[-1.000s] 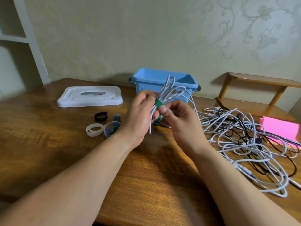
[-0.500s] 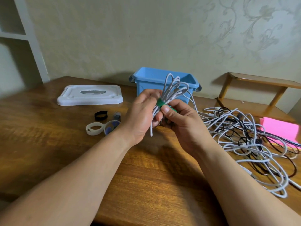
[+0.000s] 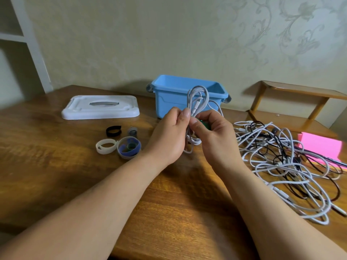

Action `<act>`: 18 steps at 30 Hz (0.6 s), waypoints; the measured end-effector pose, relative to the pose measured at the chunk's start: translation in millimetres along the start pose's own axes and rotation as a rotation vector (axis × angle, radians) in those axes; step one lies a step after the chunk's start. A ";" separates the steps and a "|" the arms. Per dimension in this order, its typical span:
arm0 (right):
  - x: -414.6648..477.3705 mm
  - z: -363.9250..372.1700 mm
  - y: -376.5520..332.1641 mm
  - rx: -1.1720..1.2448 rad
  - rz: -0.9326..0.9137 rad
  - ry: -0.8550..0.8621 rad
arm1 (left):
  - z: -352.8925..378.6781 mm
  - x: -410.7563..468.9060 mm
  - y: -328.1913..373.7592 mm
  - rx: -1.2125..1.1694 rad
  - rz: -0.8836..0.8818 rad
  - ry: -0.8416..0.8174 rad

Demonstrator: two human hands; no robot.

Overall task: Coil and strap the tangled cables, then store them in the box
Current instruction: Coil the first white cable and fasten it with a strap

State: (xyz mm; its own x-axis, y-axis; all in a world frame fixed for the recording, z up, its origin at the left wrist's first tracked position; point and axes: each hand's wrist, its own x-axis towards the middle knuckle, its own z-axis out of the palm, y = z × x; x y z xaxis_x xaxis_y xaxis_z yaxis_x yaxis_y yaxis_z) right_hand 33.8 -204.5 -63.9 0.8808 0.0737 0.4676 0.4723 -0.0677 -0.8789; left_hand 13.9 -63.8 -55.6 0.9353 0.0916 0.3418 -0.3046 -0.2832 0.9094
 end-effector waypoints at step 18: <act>3.0 -5.3 -0.7 0.371 0.222 -0.238 | -20.2 10.3 1.1 -0.384 -0.074 -0.201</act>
State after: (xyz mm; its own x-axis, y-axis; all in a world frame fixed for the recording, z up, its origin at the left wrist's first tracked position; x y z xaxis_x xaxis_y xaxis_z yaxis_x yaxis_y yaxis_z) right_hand 36.2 -209.5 -61.4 0.9063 0.3260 0.2691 0.1924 0.2486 -0.9493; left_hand 19.5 -43.9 -46.3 0.9620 -0.1004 0.2539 -0.2446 0.0964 0.9648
